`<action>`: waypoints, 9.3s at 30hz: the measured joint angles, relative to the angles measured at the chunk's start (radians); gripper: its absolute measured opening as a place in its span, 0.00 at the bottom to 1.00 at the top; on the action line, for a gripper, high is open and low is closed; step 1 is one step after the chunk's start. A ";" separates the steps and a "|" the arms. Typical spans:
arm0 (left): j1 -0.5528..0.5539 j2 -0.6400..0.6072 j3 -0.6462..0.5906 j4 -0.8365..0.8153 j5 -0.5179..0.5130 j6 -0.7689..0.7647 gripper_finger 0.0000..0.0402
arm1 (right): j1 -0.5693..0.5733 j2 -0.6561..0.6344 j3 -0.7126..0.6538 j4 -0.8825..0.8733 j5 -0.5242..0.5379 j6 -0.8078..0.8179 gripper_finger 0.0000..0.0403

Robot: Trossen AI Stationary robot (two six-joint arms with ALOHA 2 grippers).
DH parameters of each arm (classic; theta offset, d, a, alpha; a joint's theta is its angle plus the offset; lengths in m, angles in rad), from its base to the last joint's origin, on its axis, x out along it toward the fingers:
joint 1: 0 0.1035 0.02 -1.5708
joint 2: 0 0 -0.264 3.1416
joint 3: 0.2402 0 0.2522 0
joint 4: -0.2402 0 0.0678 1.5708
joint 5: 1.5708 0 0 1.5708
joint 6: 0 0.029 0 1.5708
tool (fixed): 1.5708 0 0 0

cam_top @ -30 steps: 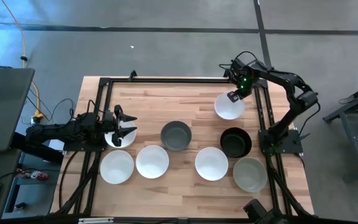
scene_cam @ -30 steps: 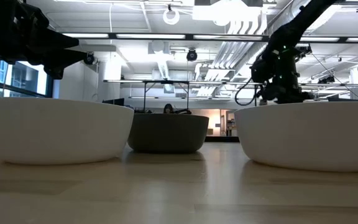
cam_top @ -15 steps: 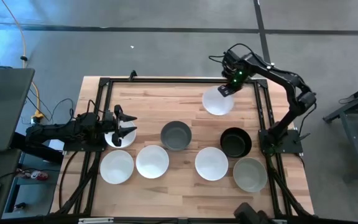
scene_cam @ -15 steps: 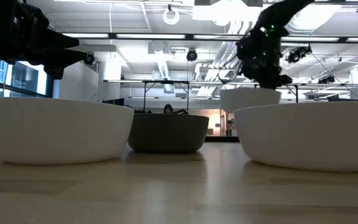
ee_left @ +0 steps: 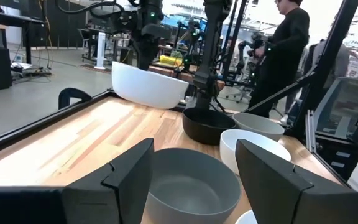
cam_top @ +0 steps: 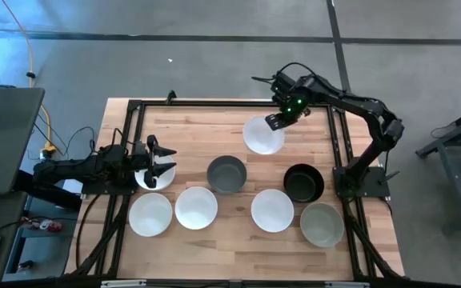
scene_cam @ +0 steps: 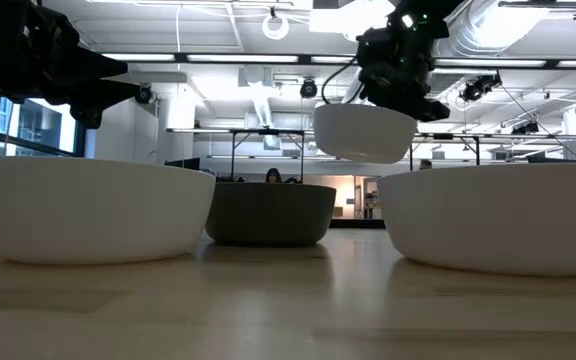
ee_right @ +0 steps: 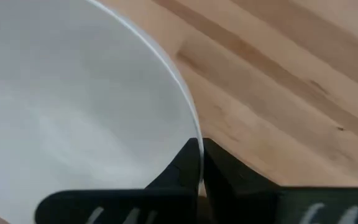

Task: Nest bowls inside each other
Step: Stack the white bowl on top of the dark gray bowl, then stack the white bowl on top of the white bowl

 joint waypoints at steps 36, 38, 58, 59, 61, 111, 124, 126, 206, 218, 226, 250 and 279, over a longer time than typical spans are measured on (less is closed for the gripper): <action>0.000 0.000 0.000 -0.002 0.012 -0.045 0.54 | 0.352 0.471 0.572 -0.191 -0.013 0.094 0.00; 0.000 0.000 0.000 -0.002 0.012 -0.045 0.54 | 0.362 0.542 0.656 -0.275 0.022 0.068 0.00; 0.000 0.000 0.000 -0.006 0.035 -0.008 0.54 | 0.390 0.716 0.844 -0.299 0.055 -0.010 0.00; 0.000 0.000 0.000 -0.006 0.035 -0.007 0.54 | 0.391 0.717 0.838 -0.301 0.055 -0.011 0.00; 0.000 0.000 0.000 -0.006 0.035 -0.008 0.54 | 0.394 0.718 0.817 -0.296 0.056 -0.014 0.00; 0.000 0.000 0.000 -0.006 0.035 -0.007 0.54 | 0.410 0.706 0.678 -0.190 0.077 -0.035 0.21; 0.000 0.000 0.000 -0.006 0.036 -0.012 0.54 | 0.410 0.598 0.678 -0.190 0.071 -0.076 0.30; 0.000 0.004 0.000 -0.006 0.048 -0.025 0.54 | 0.410 0.568 0.678 -0.197 0.060 -0.100 0.30; 0.376 0.833 0.817 -1.215 -0.197 0.547 0.54 | 0.562 -0.936 -0.040 0.319 0.147 -0.483 0.29; 0.515 0.962 0.817 -1.216 0.003 0.575 0.54 | 0.562 -1.149 -0.353 0.487 0.157 -0.409 0.29; 0.559 1.098 0.817 -1.153 0.074 0.614 0.54 | 0.562 -1.184 -0.417 0.512 0.148 -0.379 0.29; 0.564 1.200 0.689 -1.071 0.072 0.628 0.43 | 0.562 -1.183 -0.423 0.534 0.145 -0.416 0.29; 0.565 1.216 0.687 -1.004 0.067 0.637 0.01 | 0.562 -1.183 -0.423 0.492 0.145 -0.389 0.29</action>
